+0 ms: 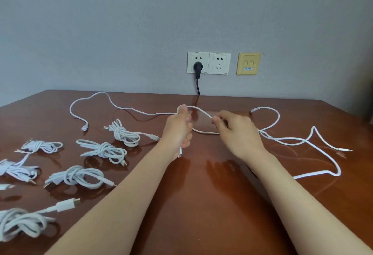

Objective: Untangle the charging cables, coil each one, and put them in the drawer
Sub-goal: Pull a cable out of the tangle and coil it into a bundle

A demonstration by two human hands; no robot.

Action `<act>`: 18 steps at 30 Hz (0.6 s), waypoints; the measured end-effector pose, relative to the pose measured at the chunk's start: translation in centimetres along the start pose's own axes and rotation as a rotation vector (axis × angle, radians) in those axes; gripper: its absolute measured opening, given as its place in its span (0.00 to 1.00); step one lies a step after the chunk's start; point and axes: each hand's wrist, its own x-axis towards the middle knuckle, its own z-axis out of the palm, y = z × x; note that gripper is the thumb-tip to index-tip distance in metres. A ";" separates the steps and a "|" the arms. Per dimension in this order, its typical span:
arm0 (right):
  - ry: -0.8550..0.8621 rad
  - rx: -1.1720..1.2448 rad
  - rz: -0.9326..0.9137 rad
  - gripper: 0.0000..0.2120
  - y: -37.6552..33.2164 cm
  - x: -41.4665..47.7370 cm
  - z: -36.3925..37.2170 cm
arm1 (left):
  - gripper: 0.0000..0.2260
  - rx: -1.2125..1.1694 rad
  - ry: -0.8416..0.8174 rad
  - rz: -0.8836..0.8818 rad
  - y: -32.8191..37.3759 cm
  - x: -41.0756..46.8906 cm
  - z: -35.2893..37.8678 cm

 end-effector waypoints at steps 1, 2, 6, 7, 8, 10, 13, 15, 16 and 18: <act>-0.012 -0.001 -0.012 0.10 -0.1 -0.1 0.1 | 0.19 0.007 0.021 0.008 -0.1 0.1 -0.1; -0.027 -0.009 -0.028 0.09 -0.2 -0.1 0.3 | 0.18 0.024 0.037 0.017 -0.2 0.2 -0.1; -0.068 -0.048 -0.090 0.10 -0.8 -0.4 0.9 | 0.18 0.067 0.054 0.079 -0.5 0.4 0.0; -0.067 -0.057 -0.102 0.10 -1.0 -0.4 0.9 | 0.18 0.089 0.059 0.101 -0.6 0.4 0.0; -0.066 -0.067 -0.114 0.09 -1.2 -0.5 1.0 | 0.18 0.127 0.073 0.126 -0.7 0.4 0.1; -0.073 -0.076 -0.126 0.09 -1.8 -0.7 1.2 | 0.19 0.209 0.103 0.180 -0.8 0.3 0.3; -0.107 -0.083 -0.115 0.10 -2.2 -0.9 1.4 | 0.21 0.307 0.136 0.269 -0.6 0.0 0.8; -0.134 -0.092 -0.094 0.11 -2.2 -1.0 1.5 | 0.18 0.389 0.144 0.326 -0.6 0.0 0.9; -0.145 -0.094 -0.086 0.11 -2.2 -1.0 1.4 | 0.17 0.422 0.146 0.349 -0.7 0.0 0.9; -0.160 -0.089 -0.082 0.10 -2.3 -1.0 1.4 | 0.16 0.475 0.144 0.383 -0.8 0.0 0.7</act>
